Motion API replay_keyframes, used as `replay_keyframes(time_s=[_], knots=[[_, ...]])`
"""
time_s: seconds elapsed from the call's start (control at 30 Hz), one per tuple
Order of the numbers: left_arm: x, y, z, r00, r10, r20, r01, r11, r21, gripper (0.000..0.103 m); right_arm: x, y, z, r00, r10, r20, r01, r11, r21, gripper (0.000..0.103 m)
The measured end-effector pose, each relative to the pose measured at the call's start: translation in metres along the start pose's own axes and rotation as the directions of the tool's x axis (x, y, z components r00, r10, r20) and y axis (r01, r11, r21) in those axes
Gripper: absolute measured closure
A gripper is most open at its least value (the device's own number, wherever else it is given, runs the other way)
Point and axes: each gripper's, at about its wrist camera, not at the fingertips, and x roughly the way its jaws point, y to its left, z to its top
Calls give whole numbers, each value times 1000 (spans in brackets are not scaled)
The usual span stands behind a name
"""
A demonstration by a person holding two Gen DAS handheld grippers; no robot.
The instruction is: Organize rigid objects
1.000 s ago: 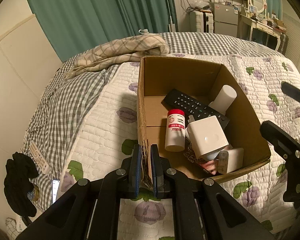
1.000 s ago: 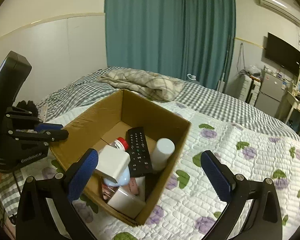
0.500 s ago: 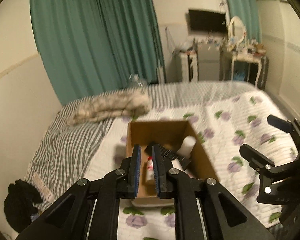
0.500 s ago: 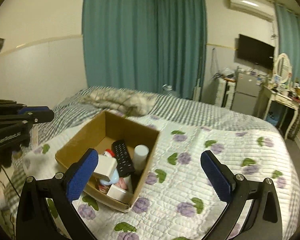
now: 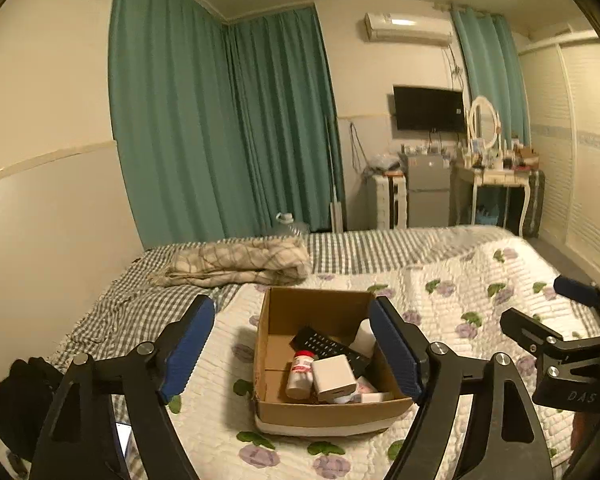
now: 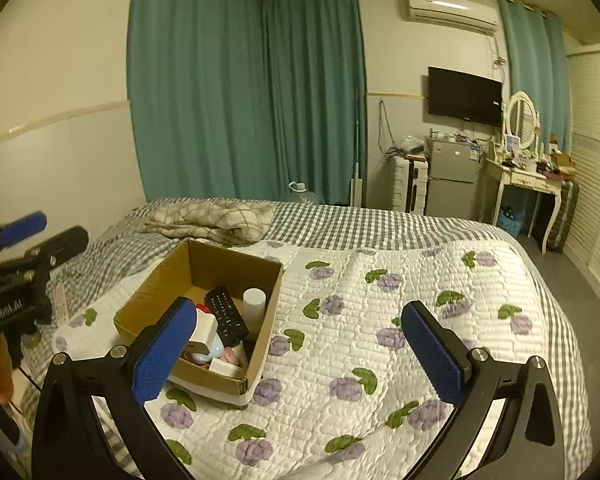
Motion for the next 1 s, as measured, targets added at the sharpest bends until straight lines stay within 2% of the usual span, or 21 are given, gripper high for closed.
replay_keyframes(time_s=[0.13, 0.3, 1.0], knots=[[-8, -4, -5, 999, -20, 32, 20, 1000, -16, 12, -8, 0, -4, 1000, -7, 23, 6, 1000, 28, 0], [-13, -9, -9, 998, 19, 53, -19, 1000, -8, 10, -13, -1, -7, 999, -27, 37, 26, 999, 32, 0], [-11, -13, -22, 1000, 0, -23, 1, 1000, 24, 10, -18, -3, -11, 996, -70, 55, 67, 997, 39, 0]])
